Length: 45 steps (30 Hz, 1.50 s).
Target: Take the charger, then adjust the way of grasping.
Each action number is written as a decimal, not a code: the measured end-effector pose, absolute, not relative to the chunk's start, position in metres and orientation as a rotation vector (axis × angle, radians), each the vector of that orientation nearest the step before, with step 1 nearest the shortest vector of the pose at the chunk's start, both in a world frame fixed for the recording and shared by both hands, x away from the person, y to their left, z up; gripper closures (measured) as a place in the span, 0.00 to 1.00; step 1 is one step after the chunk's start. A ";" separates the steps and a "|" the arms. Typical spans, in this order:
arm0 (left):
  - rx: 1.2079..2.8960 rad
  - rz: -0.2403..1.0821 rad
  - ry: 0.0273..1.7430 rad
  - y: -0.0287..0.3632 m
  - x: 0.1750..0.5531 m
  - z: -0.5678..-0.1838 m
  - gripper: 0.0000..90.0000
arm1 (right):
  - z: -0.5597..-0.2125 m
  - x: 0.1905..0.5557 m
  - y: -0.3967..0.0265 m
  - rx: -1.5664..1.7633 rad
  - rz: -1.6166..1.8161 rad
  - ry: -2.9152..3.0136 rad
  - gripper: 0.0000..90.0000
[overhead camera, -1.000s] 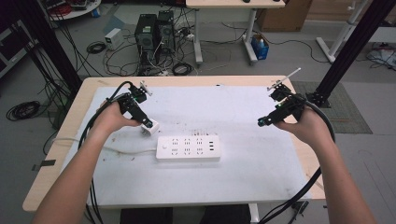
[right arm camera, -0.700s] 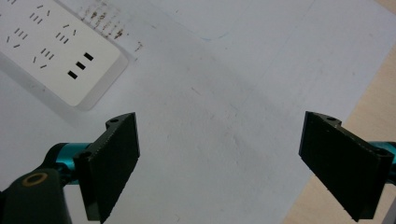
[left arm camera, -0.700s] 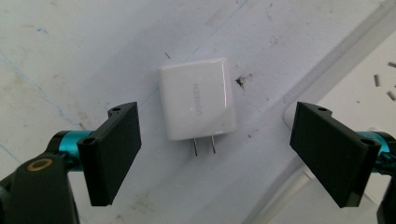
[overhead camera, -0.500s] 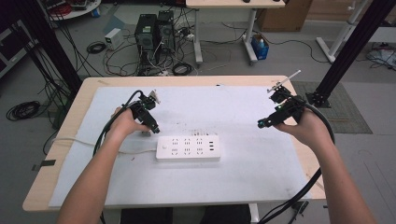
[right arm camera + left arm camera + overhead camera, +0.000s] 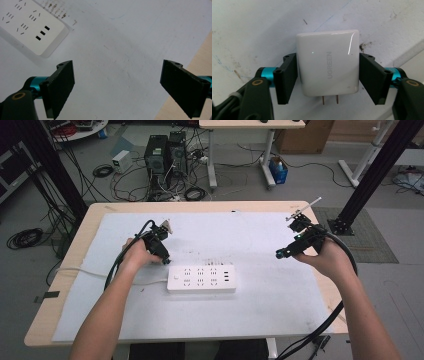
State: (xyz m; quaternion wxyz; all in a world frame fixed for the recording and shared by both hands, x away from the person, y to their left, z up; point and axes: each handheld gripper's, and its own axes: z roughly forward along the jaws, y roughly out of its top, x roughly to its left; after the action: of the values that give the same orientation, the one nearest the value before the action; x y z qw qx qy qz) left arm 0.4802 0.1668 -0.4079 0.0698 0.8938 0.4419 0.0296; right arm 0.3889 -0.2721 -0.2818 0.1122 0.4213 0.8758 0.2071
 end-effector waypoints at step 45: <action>2.546 0.310 0.844 0.182 0.408 -0.272 0.47 | -0.258 0.394 -0.262 1.534 0.598 2.545 0.13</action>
State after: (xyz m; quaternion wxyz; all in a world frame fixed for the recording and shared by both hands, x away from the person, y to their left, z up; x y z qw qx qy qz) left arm 0.4076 0.1820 -0.2722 0.2190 0.9200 0.3051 0.1120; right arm 0.3942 -0.2623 -0.2581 0.0553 0.5052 0.8384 0.1969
